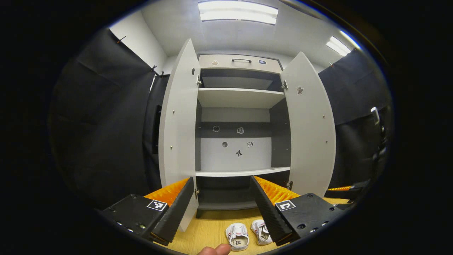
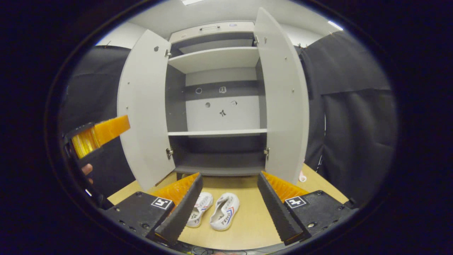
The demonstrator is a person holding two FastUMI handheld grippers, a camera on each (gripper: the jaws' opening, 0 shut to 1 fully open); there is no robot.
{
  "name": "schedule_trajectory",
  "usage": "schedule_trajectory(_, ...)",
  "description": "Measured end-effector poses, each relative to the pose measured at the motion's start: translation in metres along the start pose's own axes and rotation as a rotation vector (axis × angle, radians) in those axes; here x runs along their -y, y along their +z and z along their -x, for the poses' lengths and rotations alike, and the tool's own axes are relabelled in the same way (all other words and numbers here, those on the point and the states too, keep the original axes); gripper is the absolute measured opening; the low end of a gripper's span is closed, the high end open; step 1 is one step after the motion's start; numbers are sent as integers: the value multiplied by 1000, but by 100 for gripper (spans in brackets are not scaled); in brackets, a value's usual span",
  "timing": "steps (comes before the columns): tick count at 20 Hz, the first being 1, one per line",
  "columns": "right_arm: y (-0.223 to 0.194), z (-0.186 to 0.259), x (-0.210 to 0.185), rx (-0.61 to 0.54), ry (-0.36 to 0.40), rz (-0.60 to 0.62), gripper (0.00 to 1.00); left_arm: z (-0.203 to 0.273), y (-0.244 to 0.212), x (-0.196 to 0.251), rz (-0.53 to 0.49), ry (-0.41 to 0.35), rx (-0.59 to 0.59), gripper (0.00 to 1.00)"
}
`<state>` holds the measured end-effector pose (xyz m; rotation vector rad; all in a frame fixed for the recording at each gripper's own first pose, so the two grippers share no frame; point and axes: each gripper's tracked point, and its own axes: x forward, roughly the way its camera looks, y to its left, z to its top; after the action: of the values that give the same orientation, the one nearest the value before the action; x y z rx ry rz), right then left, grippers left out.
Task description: Grab one shoe with the right hand and put it into the shoe cabinet, grab the other shoe with the left hand and put it into the shoe cabinet; then close the right door with the right hand and the left door with the left hand.
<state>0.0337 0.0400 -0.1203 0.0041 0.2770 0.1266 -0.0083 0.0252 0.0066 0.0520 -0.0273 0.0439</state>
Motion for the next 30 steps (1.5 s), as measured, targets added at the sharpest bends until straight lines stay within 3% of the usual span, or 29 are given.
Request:
schedule_trajectory(7, -118, -72, -35, -282, 111, 27, 92, 2, -16, -22, -10, 40, -37, 95)
schedule_trajectory(10, -154, -98, -37, -376, 110, 13, 86, 2, -22, -34, -18, 63, -49, 95)
schedule_trajectory(11, -166, -105, -35, -406, 105, 0, 82, 3, -23, -37, -21, 71, -51, 95)
schedule_trajectory(12, -175, -113, -33, -434, 104, -16, 71, 3, -24, -41, -22, 79, -54, 95)
schedule_trajectory(13, -181, -119, -34, -452, 106, -32, 75, 4, -26, -45, -22, 87, -59, 95)
schedule_trajectory(16, -197, -140, -30, -492, 96, -31, 69, 3, -34, -54, -14, 102, -73, 95)
schedule_trajectory(20, -214, -167, -25, -536, 66, -47, 53, -2, -43, -58, 12, 106, -100, 95)
schedule_trajectory(21, -217, -173, -26, -543, 65, -50, 39, -4, -45, -59, 14, 107, -106, 95)
schedule_trajectory(22, -220, -180, -28, -548, 60, -52, 45, -3, -46, -61, 14, 108, -111, 95)
schedule_trajectory(25, -224, -197, -25, -538, 29, -11, 22, -6, -52, -63, 8, 106, -125, 95)
schedule_trajectory(26, -223, -203, -22, -523, 19, 18, 30, -7, -54, -63, 7, 103, -132, 95)
schedule_trajectory(29, -225, -216, -15, -494, 19, 89, 21, -9, -63, -60, 4, 91, -157, 95)
schedule_trajectory(30, -225, -216, -13, -486, 13, 85, 12, -9, -65, -59, 2, 87, -162, 95)
